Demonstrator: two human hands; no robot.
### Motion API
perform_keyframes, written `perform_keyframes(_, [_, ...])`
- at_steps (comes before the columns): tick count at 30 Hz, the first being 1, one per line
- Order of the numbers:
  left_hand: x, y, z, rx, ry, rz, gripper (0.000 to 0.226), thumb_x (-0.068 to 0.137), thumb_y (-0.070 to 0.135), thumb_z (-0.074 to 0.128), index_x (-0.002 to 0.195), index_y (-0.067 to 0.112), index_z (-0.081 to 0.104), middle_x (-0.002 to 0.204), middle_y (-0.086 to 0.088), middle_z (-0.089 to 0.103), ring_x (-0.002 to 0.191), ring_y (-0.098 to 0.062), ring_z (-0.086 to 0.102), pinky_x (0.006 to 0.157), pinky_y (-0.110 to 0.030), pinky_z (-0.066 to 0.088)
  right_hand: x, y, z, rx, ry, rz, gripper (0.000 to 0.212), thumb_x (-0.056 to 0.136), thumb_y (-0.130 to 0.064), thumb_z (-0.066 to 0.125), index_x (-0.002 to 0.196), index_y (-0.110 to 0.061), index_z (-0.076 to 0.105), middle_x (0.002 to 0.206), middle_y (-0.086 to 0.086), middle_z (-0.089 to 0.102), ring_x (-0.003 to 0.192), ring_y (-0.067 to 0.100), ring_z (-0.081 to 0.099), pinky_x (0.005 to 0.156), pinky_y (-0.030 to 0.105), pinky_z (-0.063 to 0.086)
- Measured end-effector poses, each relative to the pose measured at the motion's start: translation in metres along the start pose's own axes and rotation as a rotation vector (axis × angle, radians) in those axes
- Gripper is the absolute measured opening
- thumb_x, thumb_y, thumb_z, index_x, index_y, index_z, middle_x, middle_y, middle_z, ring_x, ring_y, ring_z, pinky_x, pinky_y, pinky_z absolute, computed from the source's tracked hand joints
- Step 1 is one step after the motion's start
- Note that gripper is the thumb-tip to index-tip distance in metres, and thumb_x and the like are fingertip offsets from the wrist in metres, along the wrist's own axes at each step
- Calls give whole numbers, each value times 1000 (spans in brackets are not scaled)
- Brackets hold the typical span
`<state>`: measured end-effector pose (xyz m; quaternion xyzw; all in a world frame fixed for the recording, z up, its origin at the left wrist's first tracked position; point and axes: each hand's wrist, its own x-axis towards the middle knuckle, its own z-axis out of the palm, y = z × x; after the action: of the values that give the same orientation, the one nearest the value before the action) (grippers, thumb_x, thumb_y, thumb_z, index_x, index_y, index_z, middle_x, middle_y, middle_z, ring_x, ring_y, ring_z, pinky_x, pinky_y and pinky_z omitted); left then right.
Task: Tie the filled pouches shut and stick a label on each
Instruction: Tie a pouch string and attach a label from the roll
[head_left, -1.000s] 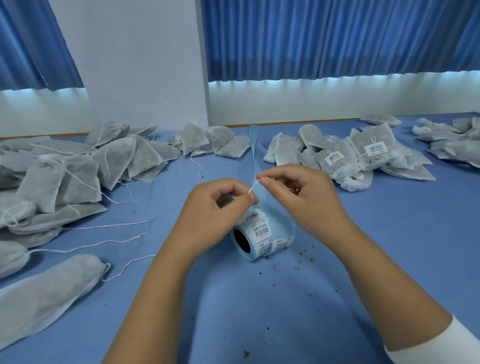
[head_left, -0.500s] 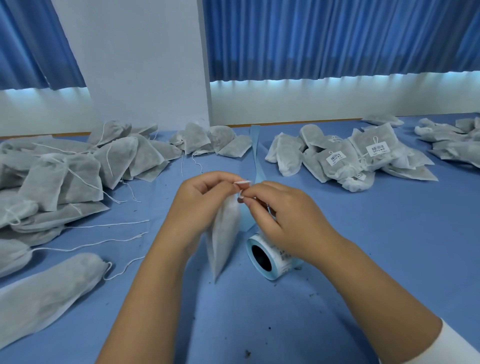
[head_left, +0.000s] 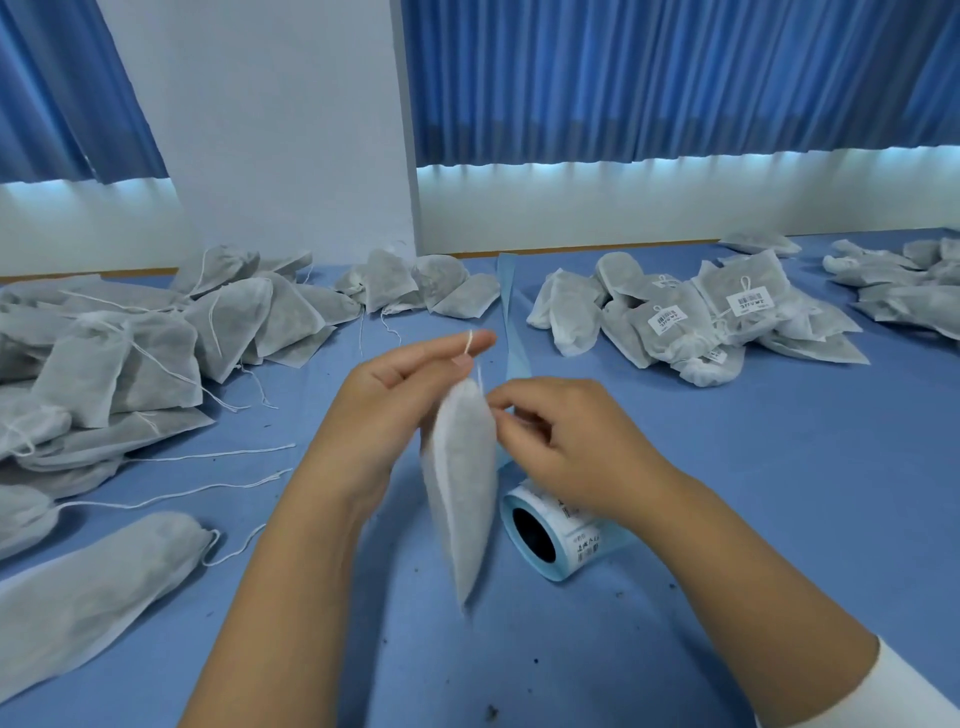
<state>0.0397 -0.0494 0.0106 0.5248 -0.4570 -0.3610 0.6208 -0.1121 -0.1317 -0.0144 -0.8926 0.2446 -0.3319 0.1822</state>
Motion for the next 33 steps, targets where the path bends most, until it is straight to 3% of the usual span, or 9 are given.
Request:
perform_keyframes(5, [-2,-1,1,233,-20,-43,25,92,11,65,86,29,81,97,14,77,96,4,69,78,-7,49,0,-2,-7,69,125,-103,15,88,-21,59,88,-19,74,60,-2,56,55,11,45,56,21,37])
perform_keyframes(8, [-4,1,0,305,-135,-91,16,91,24,67,83,30,80,91,7,78,99,-11,68,89,-26,43,3,3,-16,99,306,-82,12,85,-16,64,84,-15,75,60,8,58,56,14,47,59,15,35])
perform_keyframes(13, [-6,3,6,284,-260,-111,19,88,33,64,74,33,76,79,8,75,75,2,61,62,-9,41,7,7,-13,393,246,199,8,86,-15,72,80,-19,75,69,17,63,57,13,47,59,17,37])
perform_keyframes(17, [-3,1,8,173,-158,-125,35,96,20,57,69,30,76,75,8,73,68,2,62,55,-8,41,9,8,0,440,222,468,33,86,-24,72,117,-31,64,111,0,59,83,10,55,74,10,40])
perform_keyframes(20, [-1,0,9,91,-55,-134,36,95,19,56,67,27,77,80,4,76,71,0,65,57,-12,45,7,5,-2,350,375,464,43,86,-17,69,123,-35,55,121,-5,49,109,10,48,96,23,40])
perform_keyframes(23, [1,-1,11,23,15,-154,31,94,18,58,70,21,77,81,-1,77,69,-2,67,55,-12,47,6,0,-6,363,412,355,33,83,-7,66,103,-32,59,102,-12,57,96,7,53,85,22,41])
perform_keyframes(26, [2,-2,12,16,19,-137,29,93,16,59,70,19,76,78,1,76,67,-3,65,56,-10,46,7,-5,-7,631,189,315,27,85,-2,66,99,-24,58,83,-7,71,76,3,60,71,14,45])
perform_keyframes(29, [2,-2,12,31,8,-119,34,92,15,58,64,23,75,70,5,69,63,-5,57,54,-13,43,7,-5,-2,732,35,348,27,86,-1,68,102,-20,57,91,-3,76,78,6,63,61,15,46])
perform_keyframes(33, [2,-3,12,48,-9,-101,30,90,19,62,62,24,72,68,6,68,60,-3,56,52,-11,41,8,-3,-4,907,47,375,23,86,-1,68,102,-16,59,89,1,76,78,10,65,59,20,47])
